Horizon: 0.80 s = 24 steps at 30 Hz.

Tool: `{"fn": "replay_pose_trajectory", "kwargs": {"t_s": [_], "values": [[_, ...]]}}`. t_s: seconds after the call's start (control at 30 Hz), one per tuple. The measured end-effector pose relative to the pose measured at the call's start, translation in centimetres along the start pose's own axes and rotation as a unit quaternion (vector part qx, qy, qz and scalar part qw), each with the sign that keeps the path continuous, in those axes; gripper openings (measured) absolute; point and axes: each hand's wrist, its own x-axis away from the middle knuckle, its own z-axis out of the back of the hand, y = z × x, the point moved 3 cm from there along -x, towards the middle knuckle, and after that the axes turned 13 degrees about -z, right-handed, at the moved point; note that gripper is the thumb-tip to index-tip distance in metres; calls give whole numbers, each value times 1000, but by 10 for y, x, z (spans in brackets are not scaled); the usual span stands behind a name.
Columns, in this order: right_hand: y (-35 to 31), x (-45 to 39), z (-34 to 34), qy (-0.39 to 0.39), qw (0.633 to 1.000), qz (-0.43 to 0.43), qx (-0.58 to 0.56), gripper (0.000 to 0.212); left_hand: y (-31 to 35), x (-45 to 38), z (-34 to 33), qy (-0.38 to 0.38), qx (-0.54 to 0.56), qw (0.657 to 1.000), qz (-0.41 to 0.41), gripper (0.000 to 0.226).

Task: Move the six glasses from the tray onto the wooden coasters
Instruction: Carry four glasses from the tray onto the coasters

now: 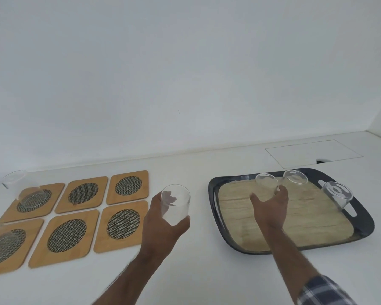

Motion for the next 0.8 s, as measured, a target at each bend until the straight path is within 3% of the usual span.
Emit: {"fn": "replay_pose_trajectory", "kwargs": {"t_s": [0.2, 0.33, 0.63, 0.8], "values": [[4, -14, -20, -12, 999, -40, -5, 88, 0, 2, 11, 8, -12, 1000, 7, 60], [6, -19, -27, -14, 999, -44, -8, 78, -6, 2, 20, 18, -25, 999, 14, 63], [-19, 27, -30, -16, 997, 37, -70, 55, -17, 2, 29, 30, -19, 999, 30, 61], [-51, 70, -35, -36, 990, 84, -103, 58, -24, -2, 44, 36, -21, 999, 34, 63]]}}
